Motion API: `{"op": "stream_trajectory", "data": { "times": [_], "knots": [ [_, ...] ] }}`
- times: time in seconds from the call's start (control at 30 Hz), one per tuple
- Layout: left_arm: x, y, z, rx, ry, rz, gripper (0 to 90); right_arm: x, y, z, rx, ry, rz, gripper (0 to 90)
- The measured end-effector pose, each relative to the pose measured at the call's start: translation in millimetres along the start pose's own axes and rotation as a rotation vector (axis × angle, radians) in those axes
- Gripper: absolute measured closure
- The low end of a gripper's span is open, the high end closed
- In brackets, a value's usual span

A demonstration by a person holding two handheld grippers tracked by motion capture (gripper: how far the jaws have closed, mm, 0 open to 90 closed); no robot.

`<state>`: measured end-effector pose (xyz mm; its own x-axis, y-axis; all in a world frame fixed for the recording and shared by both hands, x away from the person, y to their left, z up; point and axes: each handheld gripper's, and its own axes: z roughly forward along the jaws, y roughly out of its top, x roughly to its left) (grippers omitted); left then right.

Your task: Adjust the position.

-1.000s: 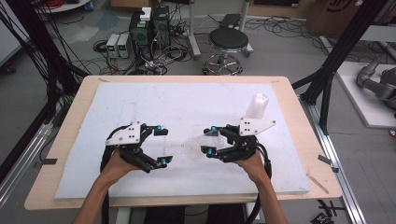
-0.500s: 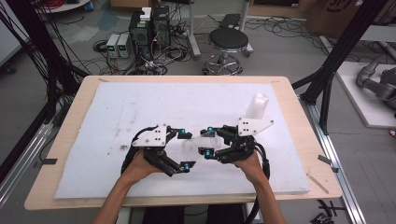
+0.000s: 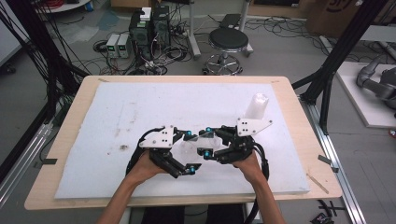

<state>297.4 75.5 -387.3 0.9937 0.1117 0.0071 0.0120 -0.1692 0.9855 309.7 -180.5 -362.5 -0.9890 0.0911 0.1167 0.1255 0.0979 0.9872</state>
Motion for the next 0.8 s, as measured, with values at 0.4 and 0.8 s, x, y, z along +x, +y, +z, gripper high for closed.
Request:
{"op": "stream_trajectory", "data": {
  "times": [0.4,0.8],
  "knots": [
    [1.9,-0.1,-0.4,0.009,0.014,0.008,23.7,0.1,-0.9,2.2,-0.005,0.015,0.008,41.4],
    [3.4,-1.1,-2.4,0.022,0.019,0.005,33.8,-0.5,-2.0,3.0,0.001,0.017,0.008,41.4]
  ]
}}
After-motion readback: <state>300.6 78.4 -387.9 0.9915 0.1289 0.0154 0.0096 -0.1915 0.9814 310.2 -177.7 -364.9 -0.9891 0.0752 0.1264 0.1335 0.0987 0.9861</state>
